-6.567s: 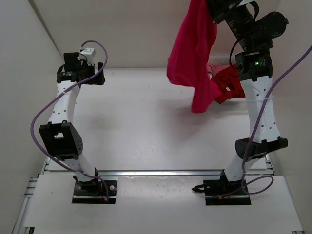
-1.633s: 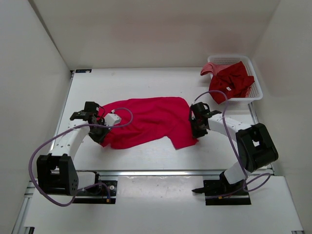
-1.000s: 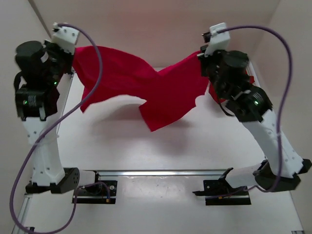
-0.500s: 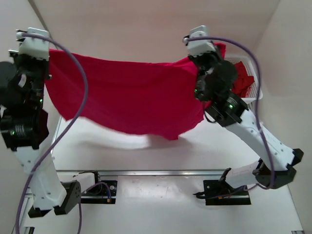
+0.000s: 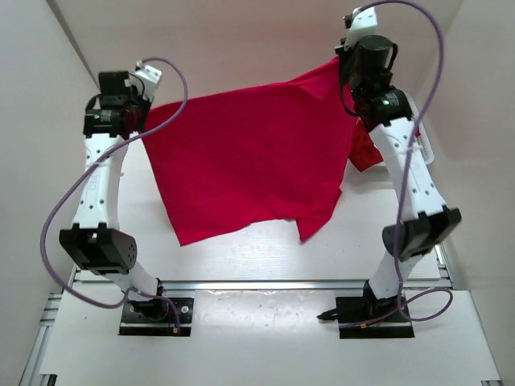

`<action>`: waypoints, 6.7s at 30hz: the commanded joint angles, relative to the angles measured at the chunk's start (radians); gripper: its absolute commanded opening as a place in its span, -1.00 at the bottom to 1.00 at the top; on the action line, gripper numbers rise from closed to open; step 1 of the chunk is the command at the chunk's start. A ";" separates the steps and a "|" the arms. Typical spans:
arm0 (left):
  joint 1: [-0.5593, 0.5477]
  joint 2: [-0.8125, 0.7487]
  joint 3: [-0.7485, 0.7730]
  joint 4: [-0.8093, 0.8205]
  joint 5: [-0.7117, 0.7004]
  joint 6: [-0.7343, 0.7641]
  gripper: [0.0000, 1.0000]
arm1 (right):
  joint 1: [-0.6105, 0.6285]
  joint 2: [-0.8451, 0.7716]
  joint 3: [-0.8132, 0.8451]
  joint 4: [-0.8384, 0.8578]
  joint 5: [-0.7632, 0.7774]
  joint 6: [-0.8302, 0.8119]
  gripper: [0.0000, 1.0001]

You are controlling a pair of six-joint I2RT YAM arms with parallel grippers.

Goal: Fold and stack the t-shirts
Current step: Flatten out the tshirt

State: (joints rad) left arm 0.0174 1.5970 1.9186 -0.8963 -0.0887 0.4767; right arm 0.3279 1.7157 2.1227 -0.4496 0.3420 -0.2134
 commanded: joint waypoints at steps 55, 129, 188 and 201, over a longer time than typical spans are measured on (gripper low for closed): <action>-0.005 -0.089 0.022 0.099 0.003 -0.072 -1.00 | 0.120 -0.102 -0.118 -0.050 0.116 -0.106 -1.00; -0.036 0.229 -0.580 0.818 -0.398 0.367 -1.00 | -0.121 0.188 -0.362 -0.051 -0.592 0.447 -1.00; 0.205 -0.021 -0.888 0.020 0.147 -0.016 0.67 | -0.041 0.093 -0.969 -0.110 -0.525 0.503 -0.45; 0.334 -0.063 -0.908 0.075 0.269 -0.216 0.95 | -0.076 0.059 -1.024 -0.100 -0.552 0.517 -0.14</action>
State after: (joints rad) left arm 0.4282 1.6039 1.0348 -0.8650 0.2047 0.3107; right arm 0.2539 1.7859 1.1061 -0.5507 -0.2222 0.2970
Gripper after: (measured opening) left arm 0.983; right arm 0.427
